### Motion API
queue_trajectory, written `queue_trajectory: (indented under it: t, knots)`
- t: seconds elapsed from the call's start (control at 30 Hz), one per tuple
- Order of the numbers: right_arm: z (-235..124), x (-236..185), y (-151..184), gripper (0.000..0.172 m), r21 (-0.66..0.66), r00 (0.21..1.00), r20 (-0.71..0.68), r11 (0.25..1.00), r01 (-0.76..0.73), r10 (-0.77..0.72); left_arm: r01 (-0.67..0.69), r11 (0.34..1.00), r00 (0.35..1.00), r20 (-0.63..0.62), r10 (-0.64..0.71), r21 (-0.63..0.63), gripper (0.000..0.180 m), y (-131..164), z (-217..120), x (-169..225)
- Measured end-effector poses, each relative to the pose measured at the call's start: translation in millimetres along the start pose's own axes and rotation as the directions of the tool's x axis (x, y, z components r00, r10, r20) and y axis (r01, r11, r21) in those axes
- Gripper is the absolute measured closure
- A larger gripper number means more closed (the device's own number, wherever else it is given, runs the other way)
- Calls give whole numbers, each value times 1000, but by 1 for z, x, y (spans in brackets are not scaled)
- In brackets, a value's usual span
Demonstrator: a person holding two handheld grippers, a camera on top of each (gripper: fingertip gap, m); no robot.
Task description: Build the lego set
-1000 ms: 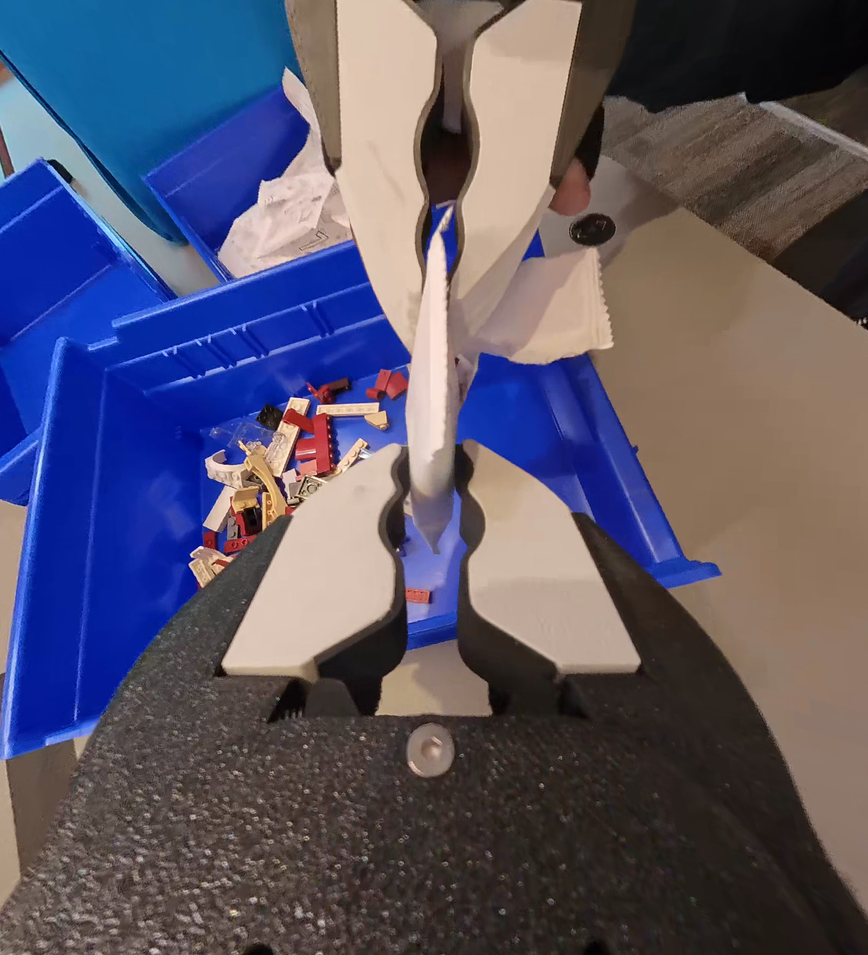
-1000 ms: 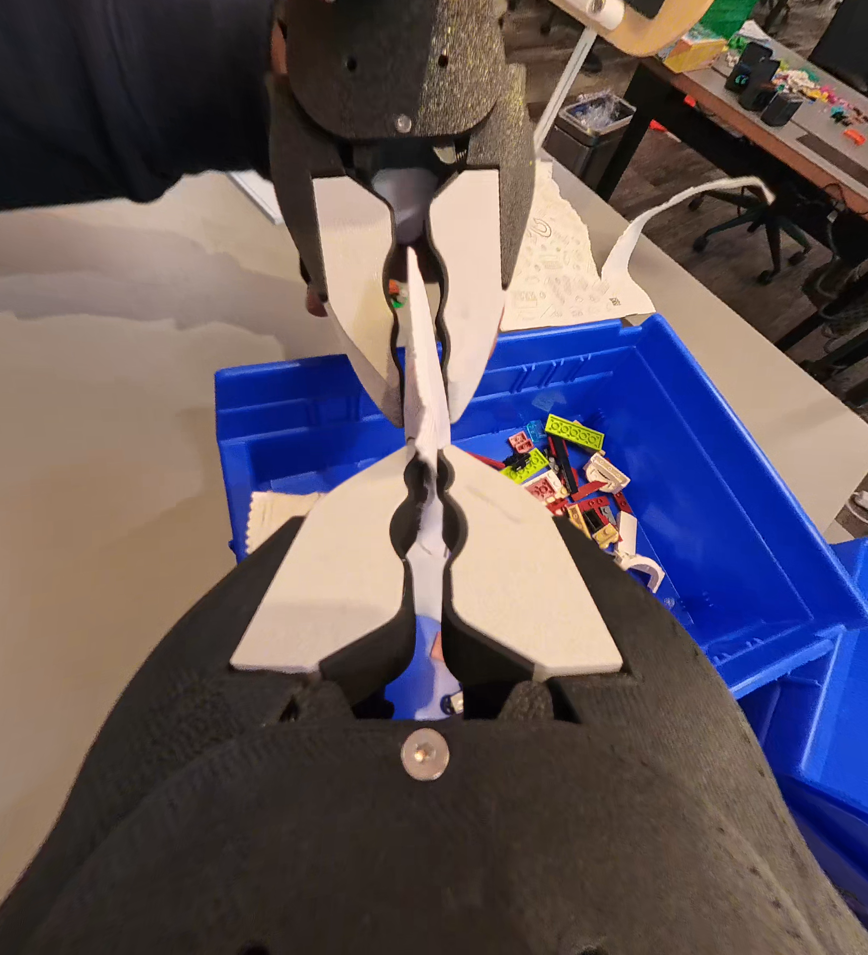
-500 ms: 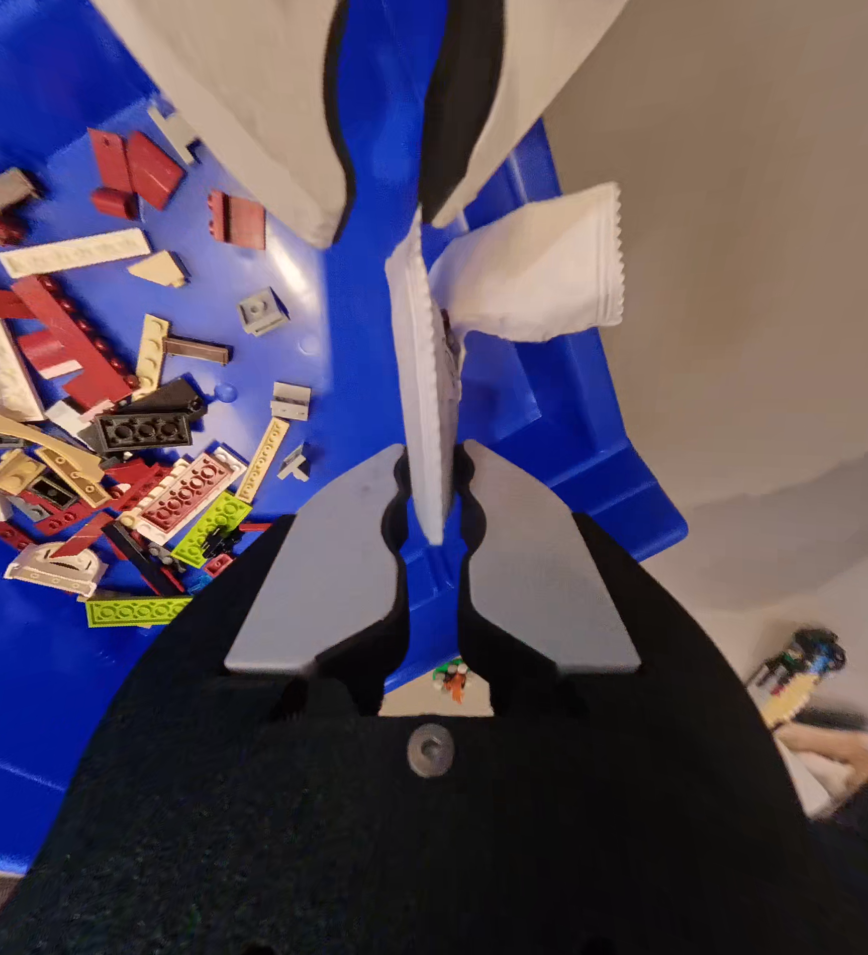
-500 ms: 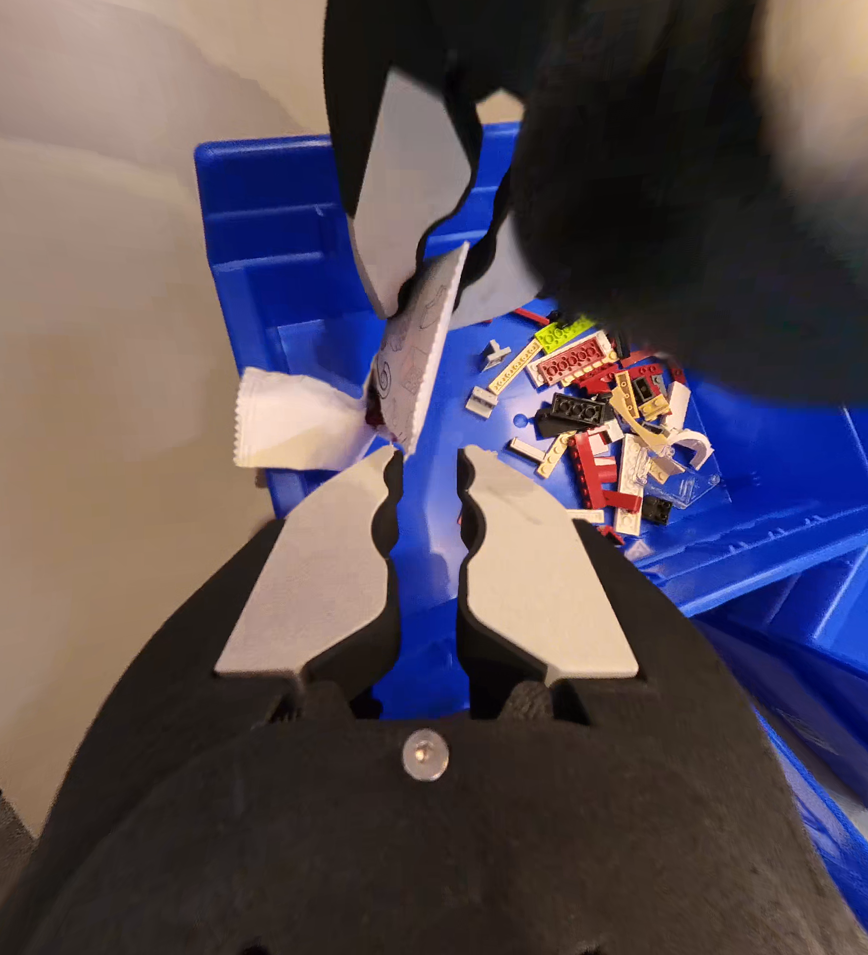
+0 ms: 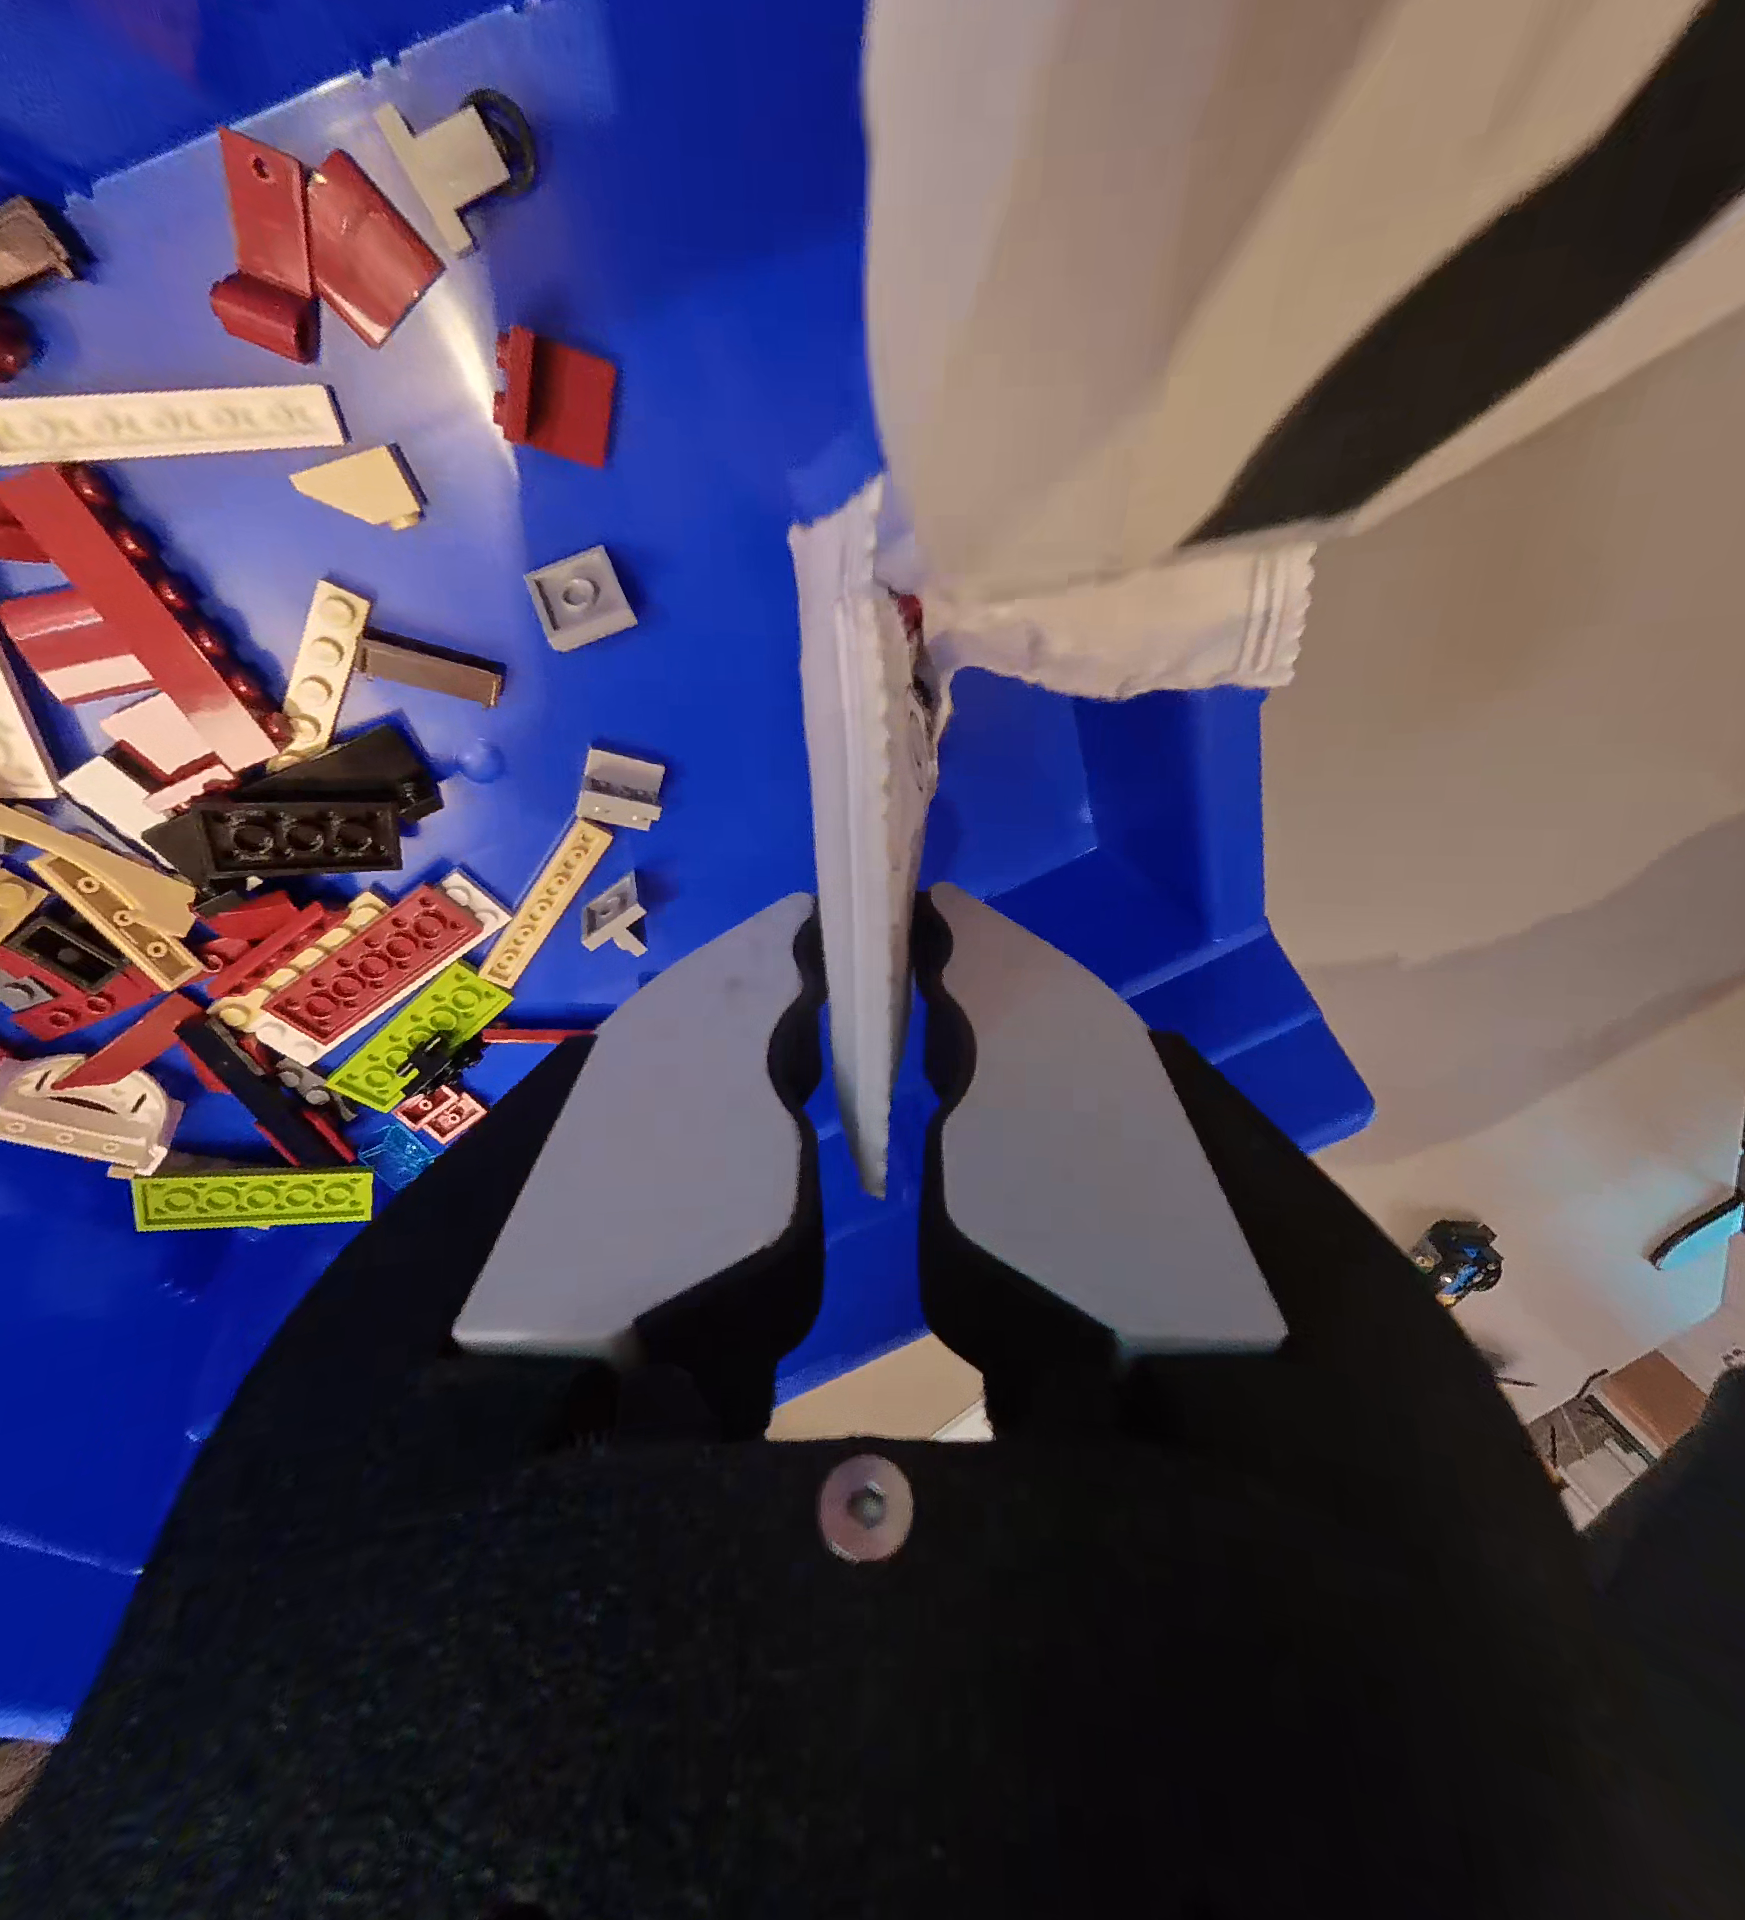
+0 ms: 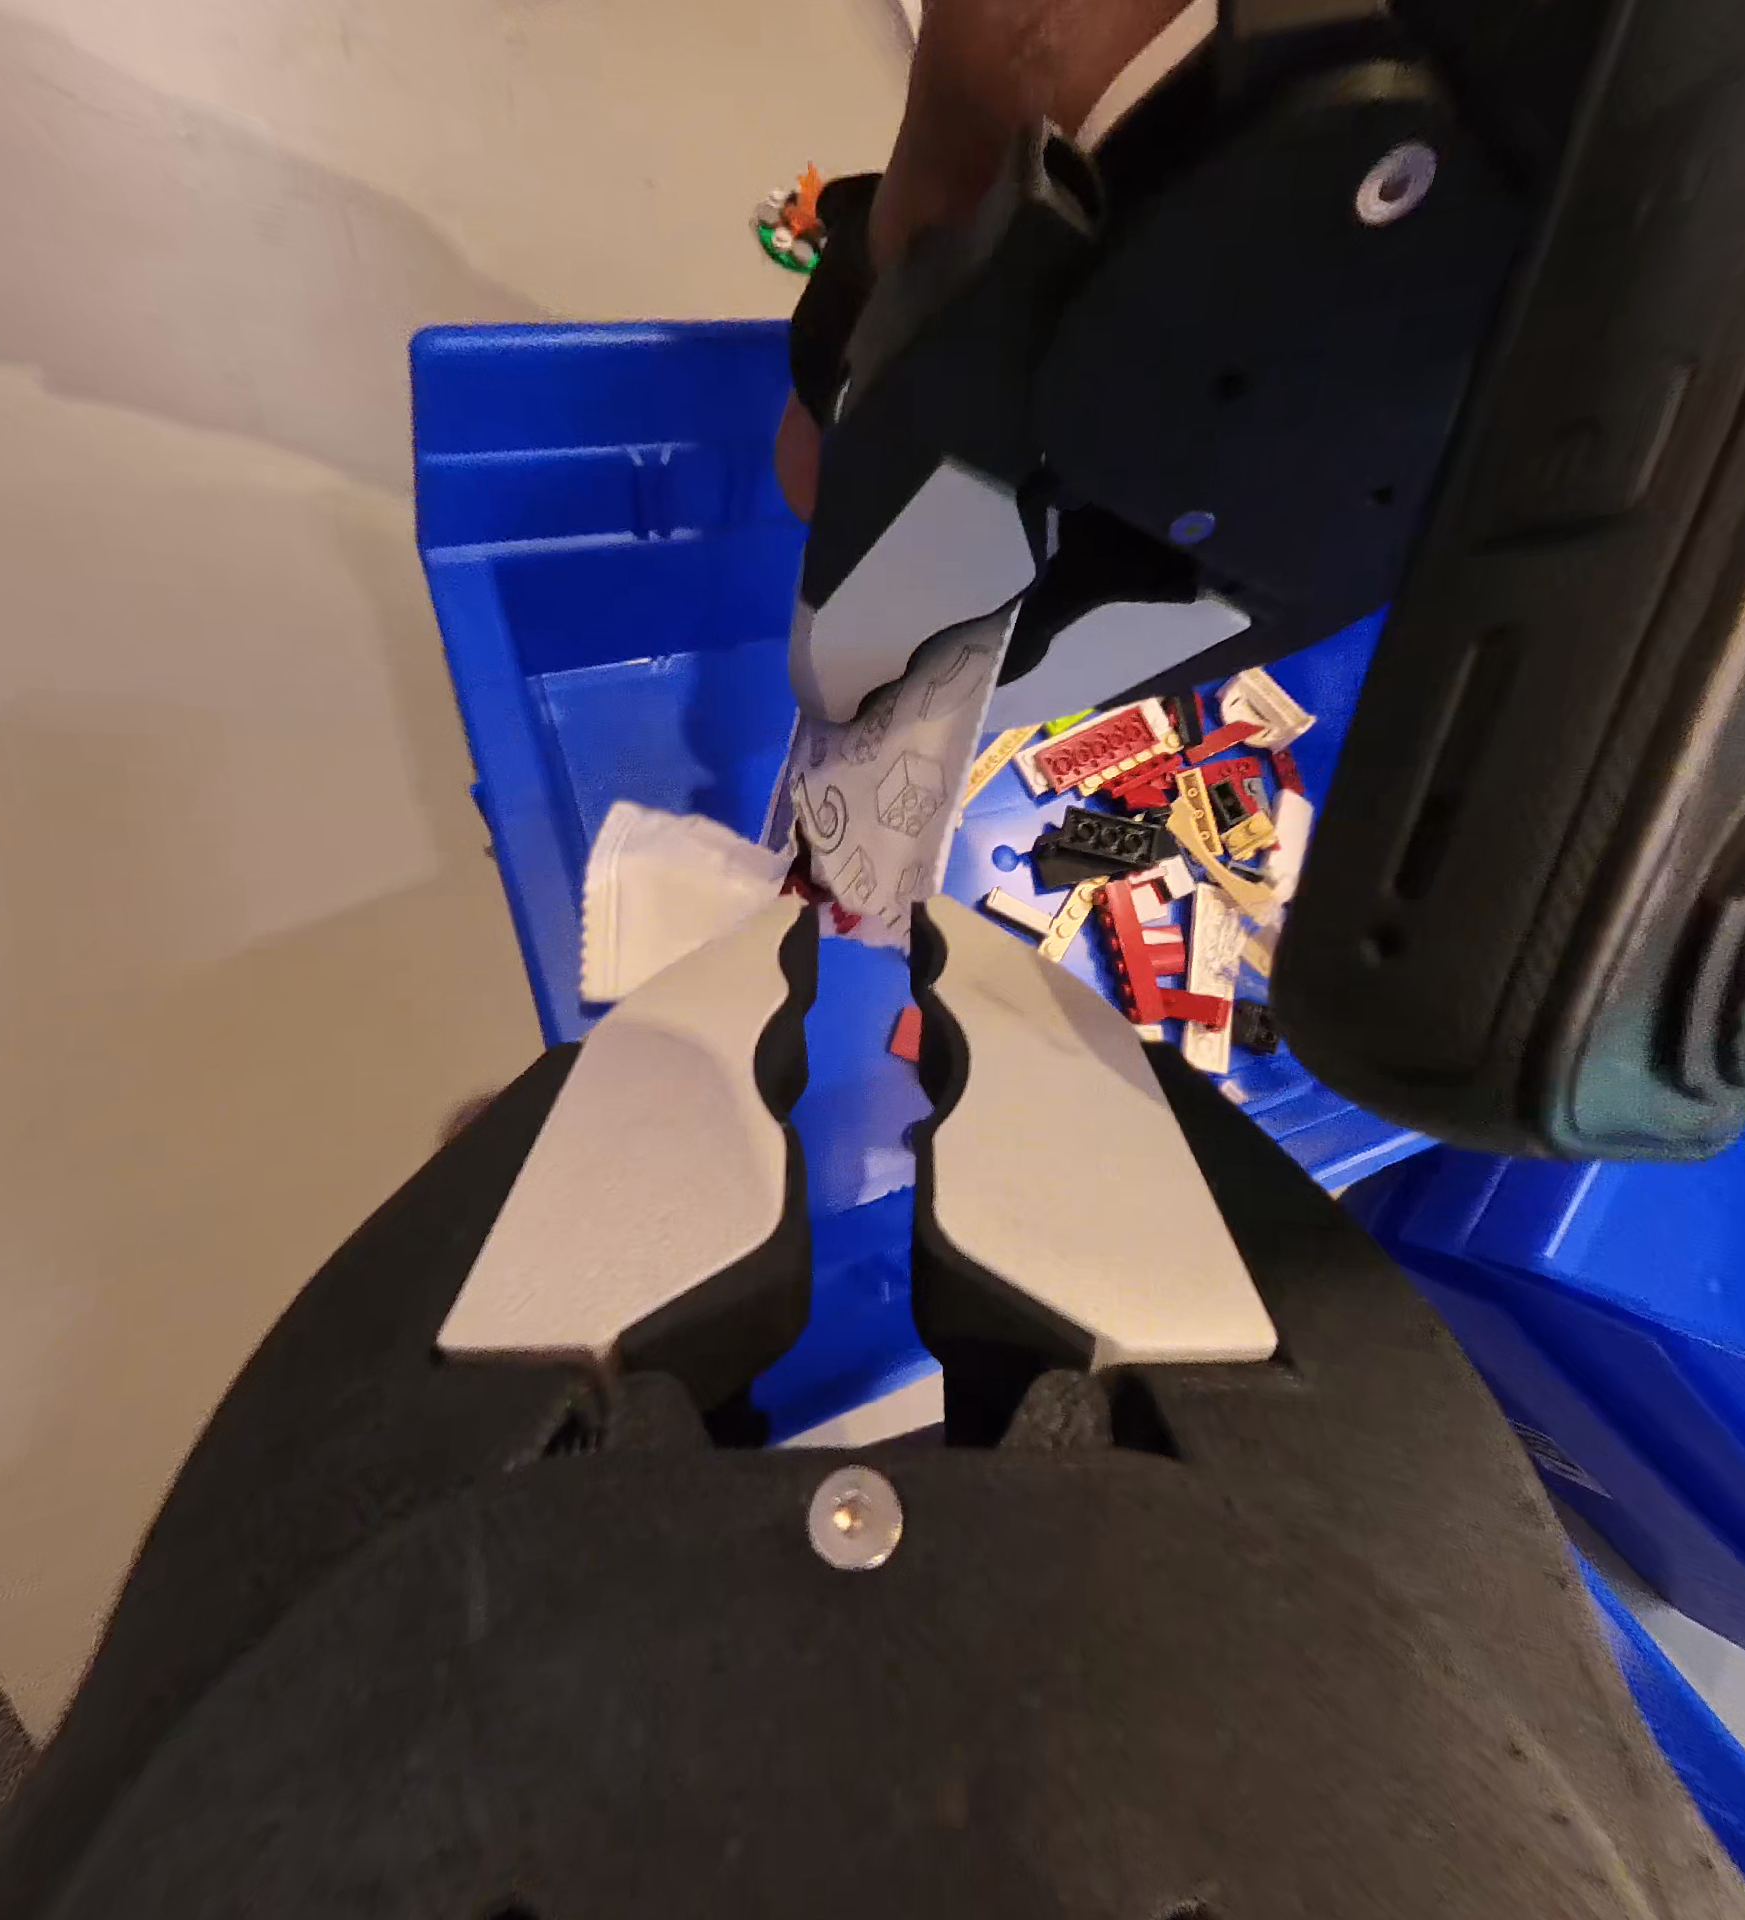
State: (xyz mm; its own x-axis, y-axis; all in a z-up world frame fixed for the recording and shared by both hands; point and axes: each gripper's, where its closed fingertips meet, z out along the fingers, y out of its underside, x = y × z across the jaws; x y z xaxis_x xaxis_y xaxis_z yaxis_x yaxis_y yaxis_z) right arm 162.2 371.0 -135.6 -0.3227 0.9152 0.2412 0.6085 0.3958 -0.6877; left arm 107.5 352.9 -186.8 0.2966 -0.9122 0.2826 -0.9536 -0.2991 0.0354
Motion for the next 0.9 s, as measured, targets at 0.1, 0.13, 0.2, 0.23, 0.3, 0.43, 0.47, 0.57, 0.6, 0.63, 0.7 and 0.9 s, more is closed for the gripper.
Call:
queue_trajectory:
  t: [0.1,0.13,0.2,0.23,0.3,0.43,0.47,0.57,0.6,0.63,0.7,0.9]
  knots:
    - [7,8,-6,155,-25,998,-60,1000,2,-4,8,1000,1000,7,-8,2,165,-1,-3,2]
    - [9,10,-7,154,-34,997,-74,999,4,-7,8,1000,1000,8,-8,5,165,-1,-4,3]
    - [14,11,-9,162,-48,997,-81,999,3,-7,11,999,1000,0,-11,36,165,-5,-6,7]
    - [16,12,-9,166,-57,996,-89,998,3,-8,11,999,1000,-3,-11,45,165,-5,-6,9]
    - [18,12,-7,168,-70,996,-84,998,1,-7,25,998,1000,1,-25,61,165,-3,-6,10]
    - [20,5,0,170,-80,998,-57,997,-12,8,40,988,999,-17,-38,150,164,-5,-5,14]
    - [20,4,1,171,-83,998,-56,996,-18,13,43,984,999,-25,-39,174,164,-6,-6,15]
    - [21,2,6,171,-97,998,-58,995,-30,24,51,972,999,-30,-45,229,164,-8,-8,15]
    - [21,2,8,171,-105,998,-64,994,-29,23,52,968,999,-24,-48,244,164,-9,-9,14]
    - [20,3,10,171,-116,997,-70,993,-27,19,52,963,999,-20,-48,263,164,-11,-11,14]
    - [20,2,13,171,-135,997,-79,991,-20,10,56,955,998,-17,-53,293,165,-13,-15,13]
    - [19,-2,13,166,-137,999,-45,990,-15,9,46,969,999,1,-47,244,165,-10,-18,15]
